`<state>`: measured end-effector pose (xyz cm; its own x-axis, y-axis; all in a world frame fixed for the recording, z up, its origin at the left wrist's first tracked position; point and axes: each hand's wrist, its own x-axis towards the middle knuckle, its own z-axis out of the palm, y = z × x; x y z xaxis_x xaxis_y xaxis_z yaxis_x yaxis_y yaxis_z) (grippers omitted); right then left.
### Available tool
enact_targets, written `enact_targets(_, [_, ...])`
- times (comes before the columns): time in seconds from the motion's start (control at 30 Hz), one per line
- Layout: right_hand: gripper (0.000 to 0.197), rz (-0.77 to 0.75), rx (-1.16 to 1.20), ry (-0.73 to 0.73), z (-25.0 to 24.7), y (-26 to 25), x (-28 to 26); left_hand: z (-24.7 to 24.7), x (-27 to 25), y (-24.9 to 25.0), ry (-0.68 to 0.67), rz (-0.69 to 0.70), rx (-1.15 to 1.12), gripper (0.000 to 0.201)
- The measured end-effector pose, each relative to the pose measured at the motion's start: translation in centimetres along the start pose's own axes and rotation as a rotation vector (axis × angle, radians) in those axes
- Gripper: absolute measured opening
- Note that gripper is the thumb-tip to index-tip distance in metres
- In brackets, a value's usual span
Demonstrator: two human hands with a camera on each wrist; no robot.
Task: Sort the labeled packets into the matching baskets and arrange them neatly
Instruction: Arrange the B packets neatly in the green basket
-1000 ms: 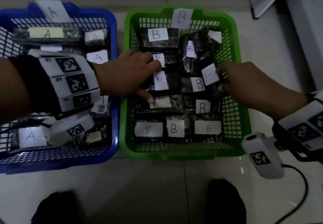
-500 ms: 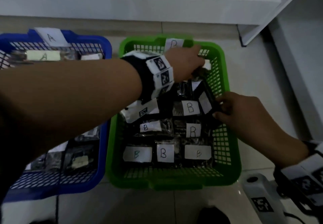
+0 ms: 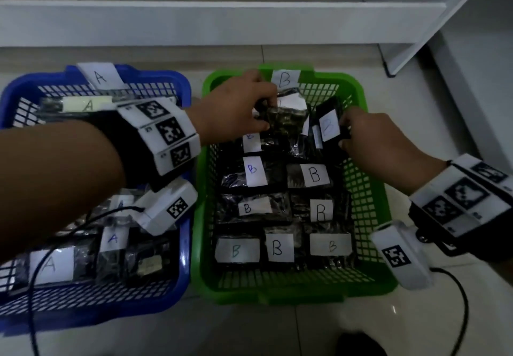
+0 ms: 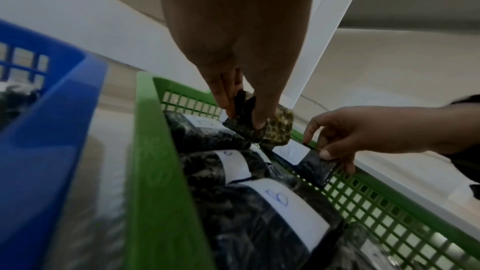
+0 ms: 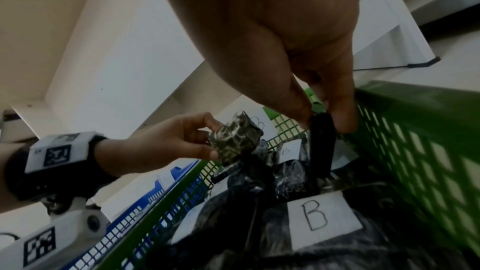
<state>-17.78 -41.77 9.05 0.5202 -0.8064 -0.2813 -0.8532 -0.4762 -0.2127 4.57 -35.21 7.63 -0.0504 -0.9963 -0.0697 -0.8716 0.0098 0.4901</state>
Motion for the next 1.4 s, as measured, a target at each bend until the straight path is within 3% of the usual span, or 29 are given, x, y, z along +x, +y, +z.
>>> enact_targets(0.2, [0.030, 0.068, 0.126, 0.212, -2.7, 1.6, -2.1, 2.0, 2.7, 2.2, 0.054, 0.013, -0.041, 0.035])
enact_targets(0.43, [0.028, 0.048, 0.325, 0.312, -2.1, 4.0, -4.8, 4.6, 6.1, 5.3, 0.037, 0.013, -0.015, 0.035])
enact_targets(0.57, [0.029, 0.058, 0.374, 0.295, -1.0, 5.2, -5.0, 6.0, 6.4, 5.6, -0.020, -0.010, 0.041, 0.037])
enact_targets(0.87, [0.027, 0.073, 0.456, 0.223, 0.0, 5.4, -5.4, 7.5, 7.6, 5.4, 0.043, -0.056, 0.135, 0.029])
enact_targets(0.97, [0.026, 0.059, 0.456, 0.177, 0.2, 5.2, -5.8, 7.1, 7.6, 5.0, 0.039, -0.036, 0.237, 0.040])
enact_targets(1.07, [0.024, 0.047, 0.449, 0.105, 0.2, 4.8, -6.4, 6.5, 7.6, 4.6, 0.064, 0.058, 0.150, 0.049])
enact_targets(1.17, [0.026, 0.028, 0.399, 0.058, 0.4, 3.9, -6.9, 6.4, 7.7, 4.2, -0.090, 0.181, 0.217, 0.057])
enact_targets(1.23, [0.028, 0.019, 0.368, 0.006, 0.6, 3.4, -6.9, 6.7, 7.7, 4.1, -0.227, 0.170, 0.358, 0.065])
enact_targets(1.4, [0.030, -0.018, 0.137, -0.083, 1.9, 2.1, -5.9, 6.8, 7.7, 5.2, -0.304, 0.135, 0.493, 0.073])
